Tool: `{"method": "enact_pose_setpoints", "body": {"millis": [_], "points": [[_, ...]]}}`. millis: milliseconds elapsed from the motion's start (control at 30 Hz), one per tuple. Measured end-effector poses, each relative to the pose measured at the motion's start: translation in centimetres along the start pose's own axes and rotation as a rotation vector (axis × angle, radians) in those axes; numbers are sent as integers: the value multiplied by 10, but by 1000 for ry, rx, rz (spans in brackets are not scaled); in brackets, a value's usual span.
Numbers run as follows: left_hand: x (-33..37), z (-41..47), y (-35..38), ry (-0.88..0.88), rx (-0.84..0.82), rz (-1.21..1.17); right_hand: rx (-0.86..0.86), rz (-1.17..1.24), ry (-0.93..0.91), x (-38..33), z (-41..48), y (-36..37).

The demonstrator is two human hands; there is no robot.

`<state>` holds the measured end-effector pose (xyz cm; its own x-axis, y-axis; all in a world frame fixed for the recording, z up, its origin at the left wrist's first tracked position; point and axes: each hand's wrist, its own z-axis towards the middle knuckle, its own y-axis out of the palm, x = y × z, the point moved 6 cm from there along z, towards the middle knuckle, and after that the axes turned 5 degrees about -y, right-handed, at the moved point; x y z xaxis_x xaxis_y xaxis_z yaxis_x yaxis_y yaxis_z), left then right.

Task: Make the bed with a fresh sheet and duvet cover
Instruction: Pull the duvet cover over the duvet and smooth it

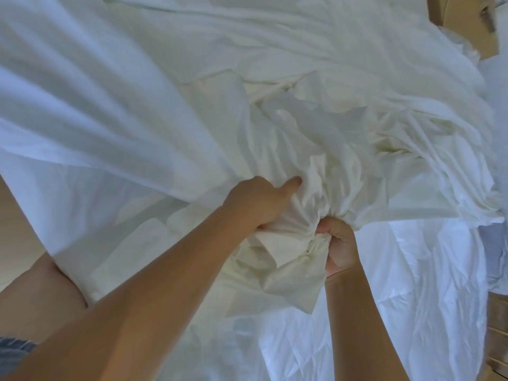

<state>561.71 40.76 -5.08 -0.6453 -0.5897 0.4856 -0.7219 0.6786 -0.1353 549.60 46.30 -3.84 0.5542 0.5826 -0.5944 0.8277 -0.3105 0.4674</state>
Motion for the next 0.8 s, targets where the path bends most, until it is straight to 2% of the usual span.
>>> {"method": "enact_pose_setpoints", "body": {"millis": [67,133,200,300,433,533,633,667,733,767,800], "points": [[5,7,7,15,-108,-92,-1,-102,23,3,-3,-7],[20,9,6,129,-58,-71,75,-119,55,5,-2,-12],[41,-1,4,256,-6,-5,119,-145,49,-1,-2,-16],[79,-20,19,429,-75,185,90,-196,90,-11,-9,-17],[101,-26,23,475,-113,156,85,-128,23,-19,-11,-17],[85,-25,13,441,43,28,103,-100,-66,-22,-7,-12],[72,-31,1,438,258,107,-41,58,-141,-21,-1,12],[71,-33,-1,453,297,106,15,-36,-200,-28,1,12],[68,-34,-2,475,318,87,62,-42,-229,-30,-1,14],[65,-34,2,483,304,90,-47,9,-176,-19,-2,19],[63,-34,9,498,279,93,-18,54,-130,-15,-1,9]]}}
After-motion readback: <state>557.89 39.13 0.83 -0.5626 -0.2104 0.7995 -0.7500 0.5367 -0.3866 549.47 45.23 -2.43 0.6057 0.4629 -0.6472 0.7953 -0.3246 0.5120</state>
